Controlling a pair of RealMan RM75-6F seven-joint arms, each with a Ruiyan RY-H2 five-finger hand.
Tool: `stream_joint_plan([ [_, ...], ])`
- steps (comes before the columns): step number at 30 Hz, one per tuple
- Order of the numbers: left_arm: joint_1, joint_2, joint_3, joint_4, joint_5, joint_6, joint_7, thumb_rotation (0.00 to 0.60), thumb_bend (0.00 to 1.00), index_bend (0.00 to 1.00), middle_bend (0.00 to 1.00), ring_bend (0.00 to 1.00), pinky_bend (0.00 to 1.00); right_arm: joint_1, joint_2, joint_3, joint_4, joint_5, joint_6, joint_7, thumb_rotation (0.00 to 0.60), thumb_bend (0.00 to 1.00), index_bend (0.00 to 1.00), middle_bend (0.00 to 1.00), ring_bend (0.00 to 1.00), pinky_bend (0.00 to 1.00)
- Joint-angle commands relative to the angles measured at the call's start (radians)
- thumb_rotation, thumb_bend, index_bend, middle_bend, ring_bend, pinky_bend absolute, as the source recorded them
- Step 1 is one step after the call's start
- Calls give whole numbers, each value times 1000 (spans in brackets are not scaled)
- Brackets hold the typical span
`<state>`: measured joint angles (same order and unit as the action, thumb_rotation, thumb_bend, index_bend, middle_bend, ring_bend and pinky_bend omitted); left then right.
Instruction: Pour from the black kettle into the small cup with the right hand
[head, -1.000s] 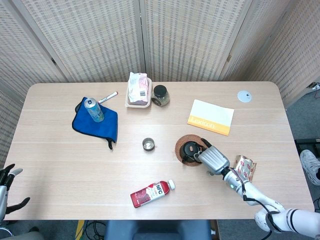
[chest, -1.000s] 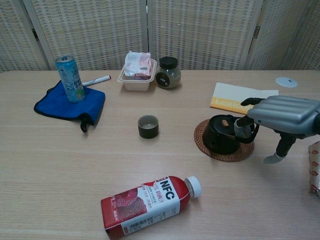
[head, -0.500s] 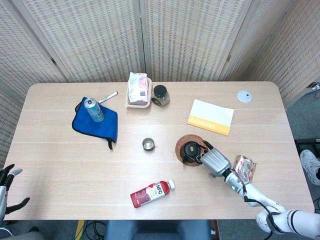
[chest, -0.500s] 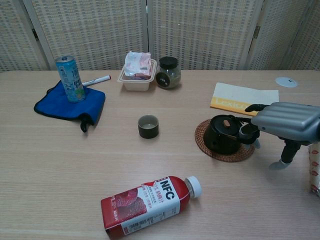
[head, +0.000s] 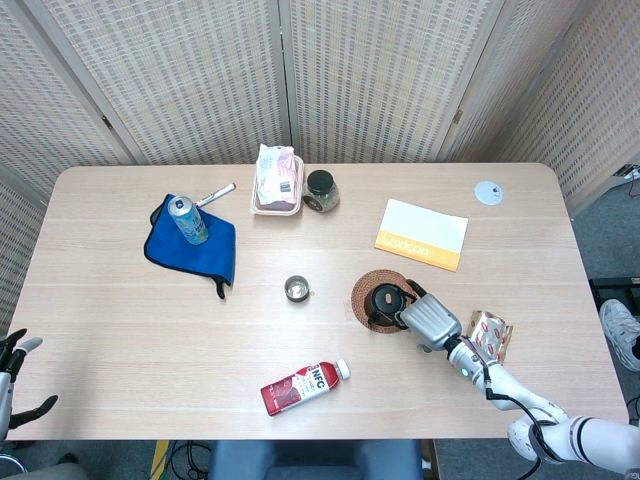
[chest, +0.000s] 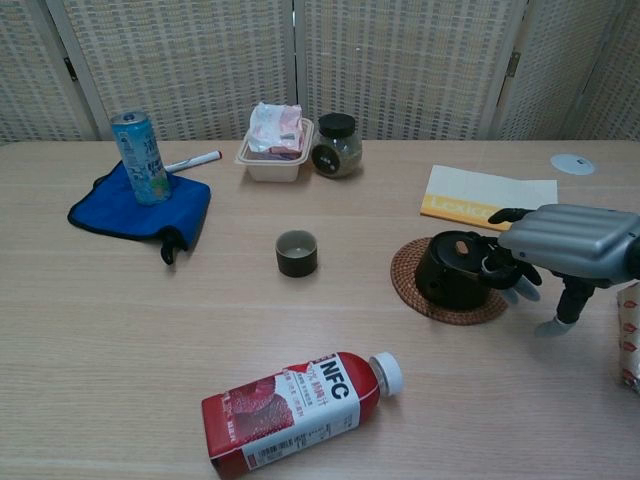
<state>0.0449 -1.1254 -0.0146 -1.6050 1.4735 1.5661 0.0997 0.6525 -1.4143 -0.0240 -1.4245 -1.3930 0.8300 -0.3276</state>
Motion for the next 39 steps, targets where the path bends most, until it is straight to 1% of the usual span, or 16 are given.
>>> stream_joint_plan([
  [1,0,0,-1,1,-2,-1,0,600,109,216,107,138,47,6,3,6,-6,-1,-3,7,600,0,673,718,627,0],
  [5,-1,-1,-1,3,-4,-5,-2,600,109,217,107,138,47,14,8,11,-17,3,-14,14,600,0,714,773,681,0],
  [12,-4,-4,-2,8,-5,-12,-5,600,109,217,107,137,47,26,18,16,-31,5,-30,41,600,0,733,787,697,0],
  [18,-7,-4,-2,6,-5,-16,-5,600,109,217,107,137,47,31,23,24,-29,-9,-19,64,598,0,761,804,715,0],
  [20,-9,-5,-2,4,-4,-19,-4,600,109,217,107,137,47,33,27,27,-29,-11,-17,71,574,0,766,808,719,0],
  [22,-11,-6,-1,4,-4,-22,-3,600,109,217,106,137,47,34,31,33,-33,-6,-14,77,534,0,780,820,729,0],
  [26,-17,-9,-2,0,-4,-32,-1,600,109,217,107,136,47,35,40,48,-46,10,-10,97,497,0,823,848,759,0],
  [33,-26,-10,-4,-5,-1,-38,3,600,109,217,107,136,47,37,37,66,-43,15,2,142,481,0,927,925,834,9],
  [39,-26,-8,-4,-9,-3,-37,11,600,109,217,106,136,47,41,29,70,-25,6,4,172,478,0,947,940,847,19],
])
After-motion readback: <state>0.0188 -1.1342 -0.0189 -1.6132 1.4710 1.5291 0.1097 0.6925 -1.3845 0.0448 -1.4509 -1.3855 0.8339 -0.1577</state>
